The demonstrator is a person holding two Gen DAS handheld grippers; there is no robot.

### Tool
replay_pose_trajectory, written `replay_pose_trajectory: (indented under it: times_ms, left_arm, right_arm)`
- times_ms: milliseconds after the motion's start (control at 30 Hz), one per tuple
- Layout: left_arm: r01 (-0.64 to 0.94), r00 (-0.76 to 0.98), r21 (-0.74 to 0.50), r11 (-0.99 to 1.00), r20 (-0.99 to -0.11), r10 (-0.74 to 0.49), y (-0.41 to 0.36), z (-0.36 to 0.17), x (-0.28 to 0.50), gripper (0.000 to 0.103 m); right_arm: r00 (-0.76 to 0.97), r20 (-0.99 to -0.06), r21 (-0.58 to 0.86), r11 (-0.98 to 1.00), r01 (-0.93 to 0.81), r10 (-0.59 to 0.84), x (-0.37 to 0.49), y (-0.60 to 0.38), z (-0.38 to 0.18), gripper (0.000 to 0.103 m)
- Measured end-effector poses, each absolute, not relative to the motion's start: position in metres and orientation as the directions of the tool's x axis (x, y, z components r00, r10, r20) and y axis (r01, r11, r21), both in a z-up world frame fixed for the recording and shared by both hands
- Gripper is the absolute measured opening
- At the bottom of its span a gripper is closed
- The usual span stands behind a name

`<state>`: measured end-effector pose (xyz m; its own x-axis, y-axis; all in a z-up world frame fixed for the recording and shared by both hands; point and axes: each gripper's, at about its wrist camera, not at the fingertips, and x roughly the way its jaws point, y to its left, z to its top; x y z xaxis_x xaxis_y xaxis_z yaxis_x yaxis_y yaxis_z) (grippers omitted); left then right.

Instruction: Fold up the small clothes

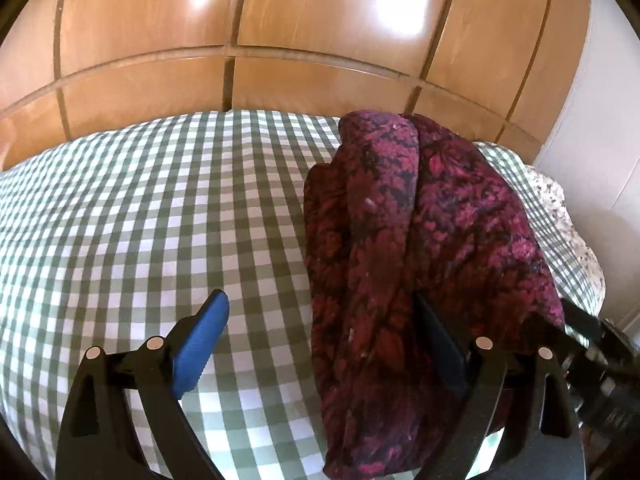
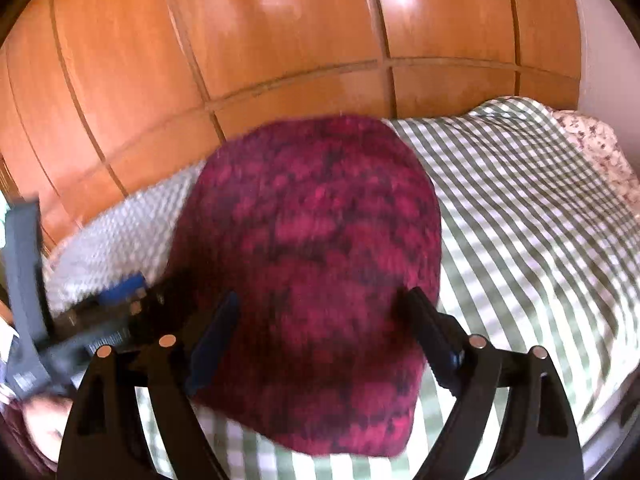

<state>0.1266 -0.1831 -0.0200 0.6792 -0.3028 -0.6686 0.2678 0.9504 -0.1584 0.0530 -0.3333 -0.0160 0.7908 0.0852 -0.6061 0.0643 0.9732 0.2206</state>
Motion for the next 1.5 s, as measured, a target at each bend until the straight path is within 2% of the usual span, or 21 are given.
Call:
replay_pose_trajectory:
  times_ms: [233, 367, 700, 900, 1000, 1167, 1500]
  left_arm:
    - [0.265, 0.714, -0.121, 0.957, -0.642, -0.279, -0.181, -0.01, 0.106, 0.091]
    - [0.264, 0.733, -0.114, 0.958, -0.621, -0.276, -0.179, -0.004, 0.093, 0.091]
    - [0.253, 0.745, -0.088, 0.964, -0.618, -0.252, -0.175, -0.001, 0.08, 0.091]
    - [0.244, 0.753, -0.083, 0.966, -0.612, -0.242, -0.17, 0.001, 0.072, 0.091]
    - [0.234, 0.762, -0.093, 0.968, -0.6, -0.242, -0.163, 0.004, 0.064, 0.091]
    - [0.215, 0.778, -0.11, 0.971, -0.582, -0.238, -0.152, 0.009, 0.049, 0.096]
    - [0.166, 0.829, -0.054, 0.985, -0.534, -0.169, -0.145, 0.016, 0.019, 0.099]
  right_arm:
    - [0.804, -0.586, 0.257, 0.964, 0.068, 0.1, 0.03, -0.332, -0.014, 0.085]
    - [0.812, -0.579, 0.245, 0.965, 0.09, 0.071, 0.019, -0.324, -0.012, 0.092]
    - [0.774, -0.63, 0.215, 0.972, 0.097, 0.062, 0.01, -0.309, -0.027, 0.093]
    - [0.803, -0.594, 0.243, 0.962, 0.122, 0.048, -0.005, -0.316, -0.014, 0.094]
    - [0.815, -0.579, 0.238, 0.949, 0.204, -0.03, -0.014, -0.323, -0.006, 0.101]
    - [0.798, -0.592, 0.253, 0.915, 0.316, -0.112, -0.021, -0.33, -0.006, 0.101]
    - [0.805, -0.53, 0.095, 0.924, 0.369, -0.267, -0.041, -0.291, -0.014, 0.101]
